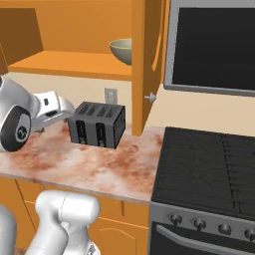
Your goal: Move the bowls from the cabinet to the plates on the dining table.
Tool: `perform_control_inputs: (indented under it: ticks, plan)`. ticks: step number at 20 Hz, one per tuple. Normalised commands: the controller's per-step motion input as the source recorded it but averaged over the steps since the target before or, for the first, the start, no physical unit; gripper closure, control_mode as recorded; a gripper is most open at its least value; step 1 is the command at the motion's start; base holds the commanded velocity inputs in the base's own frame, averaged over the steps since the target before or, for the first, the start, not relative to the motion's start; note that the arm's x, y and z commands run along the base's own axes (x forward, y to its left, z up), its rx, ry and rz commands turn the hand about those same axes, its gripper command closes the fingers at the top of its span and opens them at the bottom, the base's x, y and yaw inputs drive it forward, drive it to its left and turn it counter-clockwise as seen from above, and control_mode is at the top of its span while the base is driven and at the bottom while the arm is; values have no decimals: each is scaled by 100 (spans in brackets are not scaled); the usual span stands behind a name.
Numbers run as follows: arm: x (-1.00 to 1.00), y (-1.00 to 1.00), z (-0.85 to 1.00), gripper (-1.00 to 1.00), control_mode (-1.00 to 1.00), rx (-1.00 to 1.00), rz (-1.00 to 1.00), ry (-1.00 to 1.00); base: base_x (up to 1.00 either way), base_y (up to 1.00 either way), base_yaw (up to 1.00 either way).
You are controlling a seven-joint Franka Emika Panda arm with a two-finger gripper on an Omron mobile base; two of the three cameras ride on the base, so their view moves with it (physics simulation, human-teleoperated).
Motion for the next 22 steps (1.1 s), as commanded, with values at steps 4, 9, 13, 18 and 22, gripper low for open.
perform_control_inputs:
  ticks: [4,9,13,18,22]
  plan:
    - [0,-38,32,-100,-100,-10,-2,-4,0,0,0]
    - [0,-34,44,-100,-100,-6,-3,-3,0,0,0]
    - [0,-9,34,-100,-100,-9,0,-3,0,0,0]
    - [0,0,24,-100,-100,-13,0,-2,0,0,0]
    - [0,0,18,-100,-100,-18,0,-2,0,0,0]
